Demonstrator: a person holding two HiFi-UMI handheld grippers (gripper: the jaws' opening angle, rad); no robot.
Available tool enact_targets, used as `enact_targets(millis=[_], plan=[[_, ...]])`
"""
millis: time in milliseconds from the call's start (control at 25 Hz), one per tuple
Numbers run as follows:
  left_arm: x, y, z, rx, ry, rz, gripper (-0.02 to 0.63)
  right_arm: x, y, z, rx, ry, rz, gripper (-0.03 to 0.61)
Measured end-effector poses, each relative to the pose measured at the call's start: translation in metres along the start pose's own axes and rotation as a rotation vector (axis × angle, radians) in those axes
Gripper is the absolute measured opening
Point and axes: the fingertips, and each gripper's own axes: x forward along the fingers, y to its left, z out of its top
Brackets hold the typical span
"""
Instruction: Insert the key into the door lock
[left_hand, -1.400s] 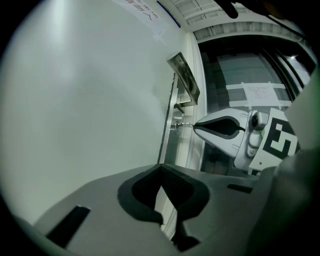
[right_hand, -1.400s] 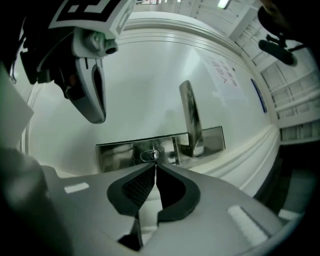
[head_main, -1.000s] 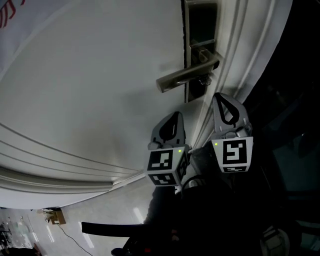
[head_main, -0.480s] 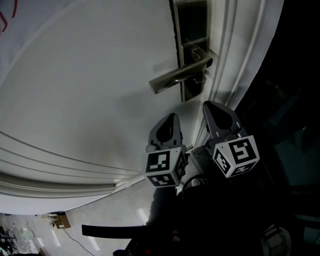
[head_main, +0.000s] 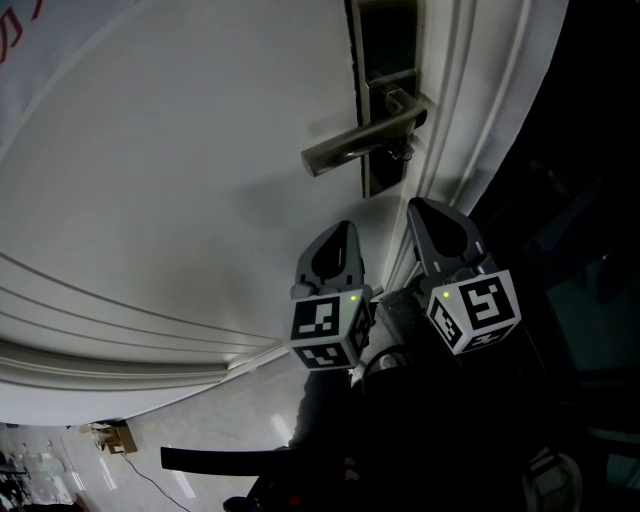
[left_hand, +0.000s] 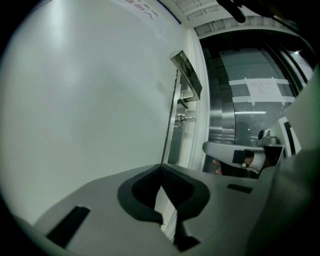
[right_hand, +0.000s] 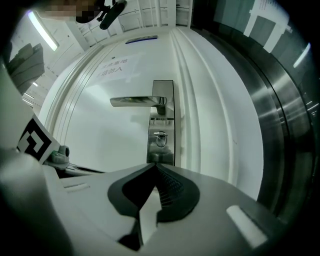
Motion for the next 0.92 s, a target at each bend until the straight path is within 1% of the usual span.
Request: enact_targets(millis=[360, 920], plan=[[-0.0015, -0.0013, -0.0016, 0.003, 0.001, -0.003, 0.002, -0.0010, 0.0015, -0.0001, -0.022, -0.002, 0.003, 0.000], [-0.0025, -0.0023, -0.0029, 0.001, -0.004, 0.000, 0.002, -0.0020, 0.0014, 0.0005, -0.027, -0.009, 0.006, 0.000]])
